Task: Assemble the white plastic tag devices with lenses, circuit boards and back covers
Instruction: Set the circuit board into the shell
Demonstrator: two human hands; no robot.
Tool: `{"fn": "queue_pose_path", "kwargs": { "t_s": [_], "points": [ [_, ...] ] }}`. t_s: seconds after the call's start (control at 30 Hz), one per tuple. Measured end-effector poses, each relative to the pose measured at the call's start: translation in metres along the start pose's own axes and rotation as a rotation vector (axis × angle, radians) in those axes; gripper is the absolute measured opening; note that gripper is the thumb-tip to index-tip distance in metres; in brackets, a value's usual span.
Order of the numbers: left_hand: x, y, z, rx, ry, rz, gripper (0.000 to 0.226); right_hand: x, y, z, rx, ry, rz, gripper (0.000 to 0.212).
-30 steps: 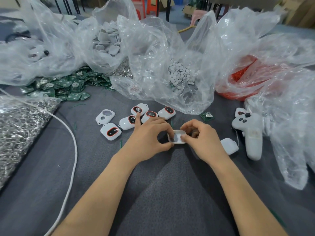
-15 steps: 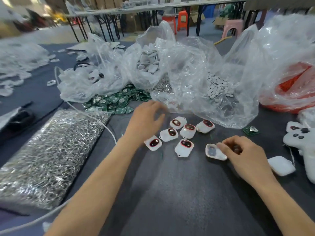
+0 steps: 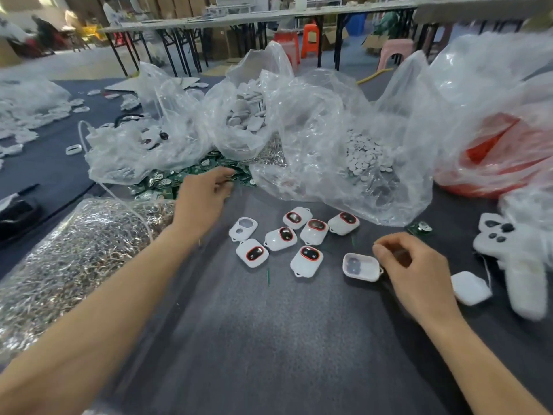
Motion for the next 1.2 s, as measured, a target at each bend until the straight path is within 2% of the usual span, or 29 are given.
{"fn": "queue_pose_path", "kwargs": {
  "t_s": [0.07,0.13,0.2,0.27,0.43,0.57,0.7,0.77,0.8,0.87,0.97,1.2],
  "points": [
    [0.035,0.021,0.029,-0.084,0.515,-0.122,0.011,0.002,0.001,-0.007,0.054,-0.168,0.044,0.012],
    [0.068,0.046,0.073,-0.234,0.867,-0.238,0.011,0.003,0.001,-0.002,0.016,-0.410,0.118,0.012],
    [0.093,0.068,0.108,-0.311,1.050,-0.323,0.017,0.001,0.005,0.002,-0.051,-0.605,0.169,0.014],
    [0.103,0.082,0.130,-0.329,1.111,-0.366,0.020,-0.001,0.007,0.005,-0.090,-0.720,0.195,0.017],
    [0.104,0.099,0.146,-0.310,1.061,-0.317,0.017,-0.005,0.007,0.000,-0.129,-0.659,0.111,0.005],
    [0.101,0.102,0.146,-0.363,1.030,-0.284,0.017,-0.011,0.007,0.005,-0.170,-0.543,0.058,0.017],
    [0.100,0.102,0.144,-0.387,0.971,-0.255,0.014,-0.009,0.006,0.006,-0.171,-0.564,0.071,0.015],
    [0.101,0.098,0.131,-0.315,0.742,-0.093,0.006,0.001,0.003,0.001,-0.111,-0.610,0.132,0.015],
    [0.105,0.096,0.126,-0.308,0.575,0.024,0.008,0.009,0.000,-0.001,-0.070,-0.651,0.179,0.017],
    [0.110,0.099,0.131,-0.406,0.306,0.203,0.025,0.021,-0.004,-0.005,-0.015,-0.695,0.248,0.025],
    [0.107,0.104,0.144,-0.530,0.082,0.285,0.044,0.026,-0.006,-0.001,-0.054,-0.701,0.277,0.029],
    [0.105,0.100,0.141,-0.487,0.160,0.272,0.040,0.023,-0.003,0.002,-0.079,-0.574,0.236,0.024]
  ]
}}
Point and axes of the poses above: each hand's wrist, its own y-axis away from the middle knuckle, its own z-axis out of the palm, x = y × z, the point moved 9 cm from there along -y, towards the middle knuckle, and after that the axes turned 13 degrees about y, right-handed, at the moved point
